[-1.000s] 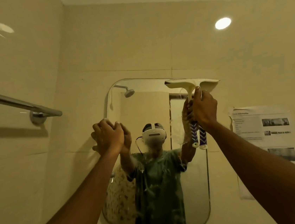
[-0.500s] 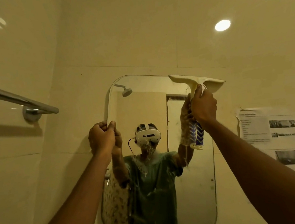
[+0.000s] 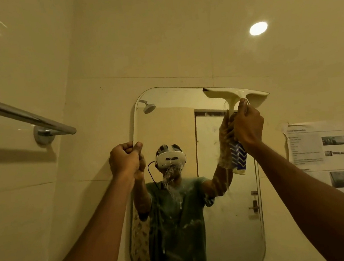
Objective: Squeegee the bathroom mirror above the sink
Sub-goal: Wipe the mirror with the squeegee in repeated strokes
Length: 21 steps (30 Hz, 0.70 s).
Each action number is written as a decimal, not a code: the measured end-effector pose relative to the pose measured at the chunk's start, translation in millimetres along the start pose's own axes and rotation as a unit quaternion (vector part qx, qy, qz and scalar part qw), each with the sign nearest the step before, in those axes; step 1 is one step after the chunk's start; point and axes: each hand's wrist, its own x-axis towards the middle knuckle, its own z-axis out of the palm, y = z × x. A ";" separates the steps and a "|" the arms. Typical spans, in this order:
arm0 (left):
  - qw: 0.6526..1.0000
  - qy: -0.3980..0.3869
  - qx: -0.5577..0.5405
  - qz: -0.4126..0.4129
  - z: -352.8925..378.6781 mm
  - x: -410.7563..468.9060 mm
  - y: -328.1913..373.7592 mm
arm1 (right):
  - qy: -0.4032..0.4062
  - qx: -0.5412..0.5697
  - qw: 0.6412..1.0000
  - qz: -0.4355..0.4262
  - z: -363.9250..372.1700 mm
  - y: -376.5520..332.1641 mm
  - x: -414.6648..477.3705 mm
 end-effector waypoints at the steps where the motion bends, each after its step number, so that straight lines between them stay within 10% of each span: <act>1: 1.000 0.000 -0.001 0.001 -0.8 0.0 0.1 | -0.005 -0.006 1.000 -0.005 -1.7 1.0 -2.2; 21: 0.997 -0.046 0.046 -0.032 -9.7 -0.1 11.6 | -0.092 -0.071 0.992 0.047 -35.2 4.5 -62.2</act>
